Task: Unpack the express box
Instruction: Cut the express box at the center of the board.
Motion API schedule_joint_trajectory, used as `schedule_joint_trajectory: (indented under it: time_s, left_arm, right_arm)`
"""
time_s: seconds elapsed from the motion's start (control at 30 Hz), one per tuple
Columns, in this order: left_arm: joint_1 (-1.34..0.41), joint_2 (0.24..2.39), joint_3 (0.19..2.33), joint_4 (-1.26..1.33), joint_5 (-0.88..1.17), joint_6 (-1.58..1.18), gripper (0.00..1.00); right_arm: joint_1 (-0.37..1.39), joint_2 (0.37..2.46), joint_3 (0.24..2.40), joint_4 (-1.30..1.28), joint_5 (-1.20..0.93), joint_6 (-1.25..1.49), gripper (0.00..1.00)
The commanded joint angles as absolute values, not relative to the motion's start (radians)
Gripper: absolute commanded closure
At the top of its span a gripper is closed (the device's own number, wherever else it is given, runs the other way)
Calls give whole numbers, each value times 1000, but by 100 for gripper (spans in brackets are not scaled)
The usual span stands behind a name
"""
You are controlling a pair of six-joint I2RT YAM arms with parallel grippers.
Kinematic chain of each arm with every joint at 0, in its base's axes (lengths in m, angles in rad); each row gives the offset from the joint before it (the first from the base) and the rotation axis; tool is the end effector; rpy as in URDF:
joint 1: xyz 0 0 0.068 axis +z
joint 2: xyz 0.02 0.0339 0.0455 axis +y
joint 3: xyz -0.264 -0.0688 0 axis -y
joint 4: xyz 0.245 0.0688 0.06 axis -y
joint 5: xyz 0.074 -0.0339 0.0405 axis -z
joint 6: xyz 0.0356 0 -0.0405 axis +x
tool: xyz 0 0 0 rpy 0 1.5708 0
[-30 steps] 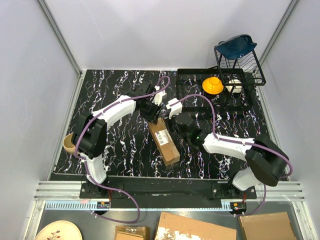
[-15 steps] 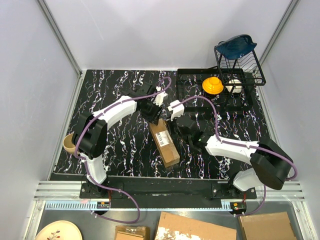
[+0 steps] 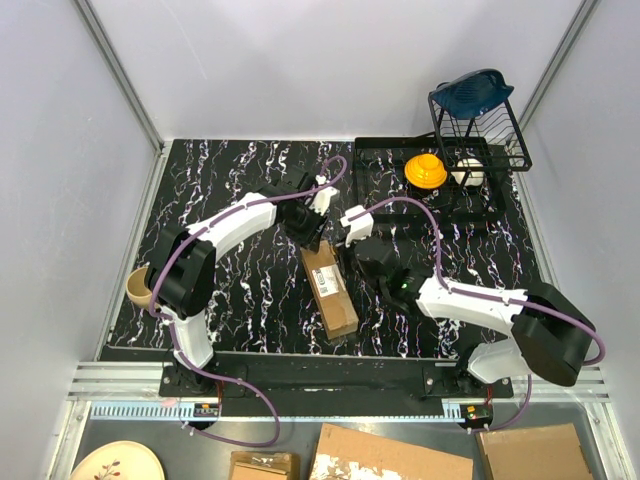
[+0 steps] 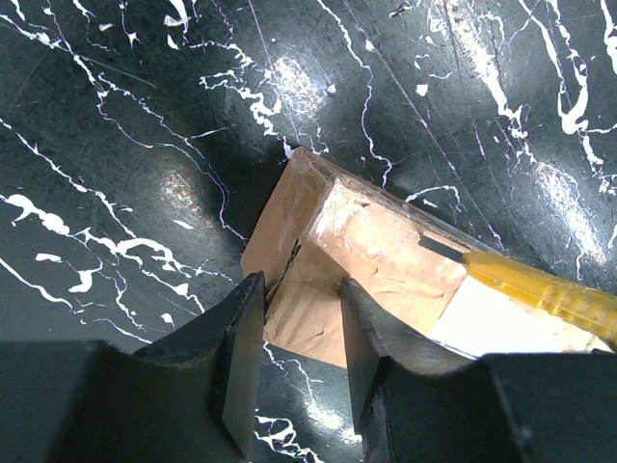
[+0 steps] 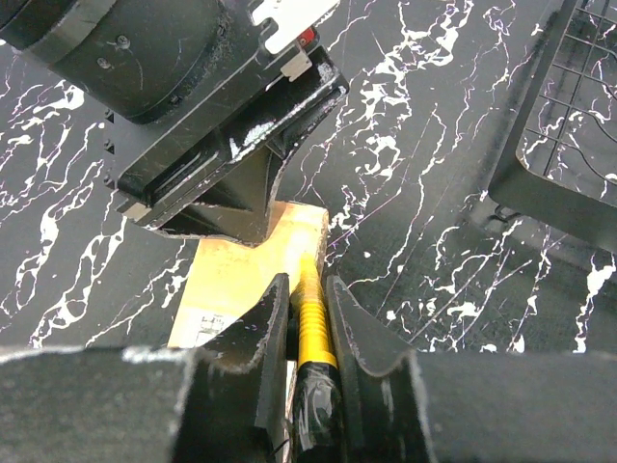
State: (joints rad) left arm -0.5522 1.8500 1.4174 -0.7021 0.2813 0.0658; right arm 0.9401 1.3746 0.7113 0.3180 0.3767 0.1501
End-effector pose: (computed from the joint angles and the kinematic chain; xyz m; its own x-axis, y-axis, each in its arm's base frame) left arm 0.3235 -0.2109 0.2210 -0.7303 0.5242 -0.4380 0.6532 0.7235 -0.2233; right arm 0.1871 0.2340 0.2326 -0.2791 -0.1465 -0.9490 -0.5109 0.8595 0.0176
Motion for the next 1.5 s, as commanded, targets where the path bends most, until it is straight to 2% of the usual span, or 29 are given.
schedule_joint_trajectory:
  time_s: [0.0,0.23,0.47,0.6,0.67,0.8,1.03,1.47]
  left_arm:
    - [-554,1893,1393,-710,183,69,62]
    - [-561,1904,1394,-710,172,67,63]
    - [-574,1913,1399,-716,158,66,69]
    - [-580,1916,1396,-716,161,63,80]
    - [-583,1919,1397,-718,156,63,83]
    - [-583,1930,1397,-718,130,58,100]
    - [-589,1947,1399,-718,91,43,100]
    - [-615,1982,1384,-713,8,28,100]
  right_arm:
    - [974,1341,675,201,368,192,100]
    - [999,1302,663,158,380,224,100]
    - [1029,1281,658,109,399,259,100]
    - [1032,1293,661,106,408,271,100]
    - [1035,1293,666,92,408,275,100]
    - [1049,1269,669,60,411,297,100]
    - [1104,1229,690,-73,454,348,100]
    - [1150,1246,738,-146,483,397,100]
